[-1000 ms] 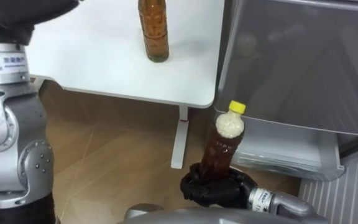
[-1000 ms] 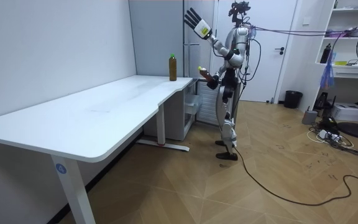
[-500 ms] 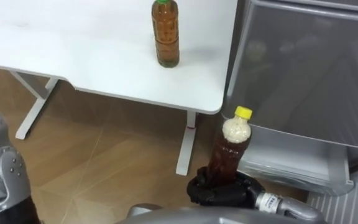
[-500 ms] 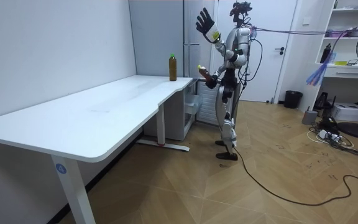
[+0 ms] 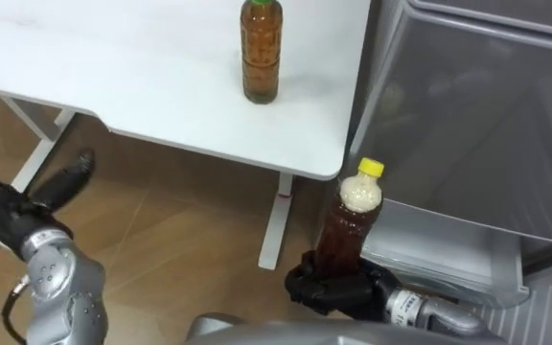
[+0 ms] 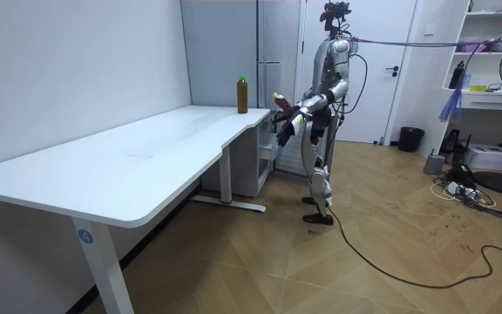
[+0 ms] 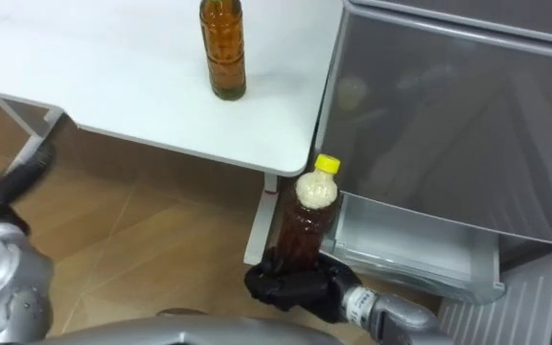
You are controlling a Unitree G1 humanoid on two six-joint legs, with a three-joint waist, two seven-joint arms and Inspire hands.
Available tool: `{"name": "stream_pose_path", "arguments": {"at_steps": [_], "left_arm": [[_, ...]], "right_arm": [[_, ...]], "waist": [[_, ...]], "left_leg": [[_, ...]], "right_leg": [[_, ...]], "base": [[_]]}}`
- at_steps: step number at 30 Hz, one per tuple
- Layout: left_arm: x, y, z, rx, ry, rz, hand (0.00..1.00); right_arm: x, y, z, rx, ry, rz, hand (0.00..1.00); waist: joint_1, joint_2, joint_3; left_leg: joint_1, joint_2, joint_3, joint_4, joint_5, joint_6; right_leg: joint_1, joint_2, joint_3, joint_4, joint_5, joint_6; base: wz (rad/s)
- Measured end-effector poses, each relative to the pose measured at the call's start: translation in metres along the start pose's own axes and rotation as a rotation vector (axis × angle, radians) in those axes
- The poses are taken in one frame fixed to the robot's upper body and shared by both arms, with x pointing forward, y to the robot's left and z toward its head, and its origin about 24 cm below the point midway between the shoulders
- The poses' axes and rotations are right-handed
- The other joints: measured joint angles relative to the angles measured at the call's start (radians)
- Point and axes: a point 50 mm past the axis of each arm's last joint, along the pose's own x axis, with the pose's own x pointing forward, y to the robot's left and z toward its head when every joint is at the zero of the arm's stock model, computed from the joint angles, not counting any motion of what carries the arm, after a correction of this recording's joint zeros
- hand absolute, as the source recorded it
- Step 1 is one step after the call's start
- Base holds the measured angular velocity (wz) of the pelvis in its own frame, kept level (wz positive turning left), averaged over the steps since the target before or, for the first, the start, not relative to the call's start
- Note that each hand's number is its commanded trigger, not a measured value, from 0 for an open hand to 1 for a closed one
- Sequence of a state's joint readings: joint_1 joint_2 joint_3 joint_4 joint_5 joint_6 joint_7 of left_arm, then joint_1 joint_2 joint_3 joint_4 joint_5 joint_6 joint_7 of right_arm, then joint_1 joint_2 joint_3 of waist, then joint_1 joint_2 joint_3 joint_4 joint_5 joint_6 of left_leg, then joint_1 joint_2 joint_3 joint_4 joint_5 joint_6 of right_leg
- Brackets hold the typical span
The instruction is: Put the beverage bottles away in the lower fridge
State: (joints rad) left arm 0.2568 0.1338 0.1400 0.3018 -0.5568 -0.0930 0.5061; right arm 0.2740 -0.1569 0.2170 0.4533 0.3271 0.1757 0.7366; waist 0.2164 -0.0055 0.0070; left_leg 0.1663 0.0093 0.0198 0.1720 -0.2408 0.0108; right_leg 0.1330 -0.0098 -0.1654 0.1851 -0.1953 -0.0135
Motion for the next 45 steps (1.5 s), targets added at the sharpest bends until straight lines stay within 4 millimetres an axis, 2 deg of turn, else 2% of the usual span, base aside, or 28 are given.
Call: {"name": "stream_pose_path", "arguments": {"at_steps": [4,6,8,10,14,16,19,21,26,30,35,39,44,45], "left_arm": [[-0.008,0.013,-0.057,0.168,0.239,-0.014,0.0],[-0.012,0.02,-0.078,0.195,0.353,-0.018,0.0],[-0.019,0.03,-0.097,0.205,0.464,-0.012,0.0],[-0.03,0.05,-0.118,0.199,0.594,0.024,0.0],[-0.042,0.082,-0.136,0.184,0.724,0.121,0.0],[-0.049,0.105,-0.142,0.173,0.793,0.204,0.0],[-0.056,0.124,-0.146,0.239,0.871,0.237,0.0],[-0.061,0.129,-0.149,0.285,0.904,0.222,0.0],[-0.066,0.126,-0.154,0.324,0.969,0.151,0.0],[-0.057,0.105,-0.153,0.344,0.959,0.036,0.0],[-0.048,0.09,-0.148,0.405,0.906,-0.054,0.0],[-0.045,0.083,-0.147,0.423,0.881,-0.083,0.0],[-0.043,0.077,-0.146,0.443,0.858,-0.113,0.0],[-0.044,0.078,-0.147,0.445,0.861,-0.113,0.0]], "right_arm": [[0.006,0.003,0.003,0.026,-0.009,0.014,1.0],[0.008,0.006,0.003,0.051,-0.013,0.022,1.0],[0.01,0.007,0.004,0.064,-0.011,0.024,1.0],[0.01,0.008,0.003,0.093,-0.012,0.02,1.0],[0.009,0.004,0.004,0.125,-0.024,-0.01,1.0],[0.008,0.002,0.005,0.143,-0.019,-0.014,1.0],[0.006,-0.003,0.001,0.21,-0.025,-0.049,1.0],[0.003,-0.008,-0.001,0.218,-0.009,-0.092,1.0],[-0.002,-0.015,-0.007,0.294,-0.004,-0.151,1.0],[-0.004,-0.027,-0.01,0.375,-0.017,-0.235,1.0],[-0.011,-0.038,-0.023,0.424,0.032,-0.37,1.0],[-0.01,-0.04,-0.024,0.513,-0.005,-0.43,1.0],[-0.006,-0.04,-0.015,0.653,-0.113,-0.457,1.0],[-0.006,-0.04,-0.012,0.699,-0.144,-0.46,1.0]], "waist": [[-0.021,-0.001,0.0009],[-0.03,-0.004,0.0003],[-0.03,-0.007,0.0005],[-0.031,-0.013,0.0014],[-0.019,-0.015,0.0022],[-0.021,-0.013,0.0015],[-0.027,-0.008,0.001],[-0.037,-0.002,-0.0002],[-0.089,0.007,-0.0009],[-0.132,0.013,-0.0058],[-0.152,0.005,-0.0109],[-0.162,0.003,-0.0053],[-0.162,0.008,0.0002],[-0.161,0.007,-0.0008]], "left_leg": [[0.0,0.0,0.001,-0.005,0.0,0.0],[-0.003,0.0,0.003,-0.005,0.0,0.0],[-0.006,0.001,0.006,-0.006,0.0,0.0],[-0.006,0.0,0.01,-0.007,0.0,0.0],[-0.002,0.002,0.018,-0.012,0.0,0.0],[0.002,0.005,0.02,-0.018,0.0,0.0],[0.001,0.005,0.021,-0.018,0.0,0.0],[-0.002,0.005,0.023,-0.017,0.0,0.0],[-0.014,0.006,0.018,-0.005,-0.002,0.0],[-0.027,0.006,0.021,-0.004,-0.001,0.0],[-0.03,0.006,0.031,-0.002,-0.001,0.0],[-0.017,0.006,0.039,-0.004,-0.001,0.0],[-0.015,0.007,0.049,-0.002,-0.001,0.0],[-0.015,0.007,0.054,-0.002,-0.001,0.0]], "right_leg": [[0.004,0.0,0.001,0.0,0.0,0.0],[0.0,0.001,0.002,0.0,0.0,0.0],[-0.005,0.001,0.002,-0.001,0.0,0.0],[-0.007,0.001,0.004,-0.001,0.0,0.0],[-0.015,0.005,0.015,-0.002,0.0,0.0],[-0.013,0.008,0.023,-0.002,0.0,0.0],[-0.01,0.01,0.025,-0.002,0.001,-0.001],[-0.013,0.009,0.026,0.0,0.001,0.0],[-0.014,0.01,0.02,0.0,0.001,-0.001],[-0.03,0.009,0.023,0.003,0.002,-0.002],[-0.034,0.009,0.027,0.001,0.003,-0.002],[-0.025,0.008,0.029,0.0,0.003,-0.002],[-0.03,0.009,0.037,0.002,0.003,-0.001],[-0.034,0.011,0.045,0.002,0.004,-0.001]], "base": [[0.0],[-0.02],[-0.06],[-0.04],[-0.06],[-0.03],[0.0],[0.0],[0.05],[-0.03],[-0.05],[-0.06],[-0.04],[-0.11]]}}
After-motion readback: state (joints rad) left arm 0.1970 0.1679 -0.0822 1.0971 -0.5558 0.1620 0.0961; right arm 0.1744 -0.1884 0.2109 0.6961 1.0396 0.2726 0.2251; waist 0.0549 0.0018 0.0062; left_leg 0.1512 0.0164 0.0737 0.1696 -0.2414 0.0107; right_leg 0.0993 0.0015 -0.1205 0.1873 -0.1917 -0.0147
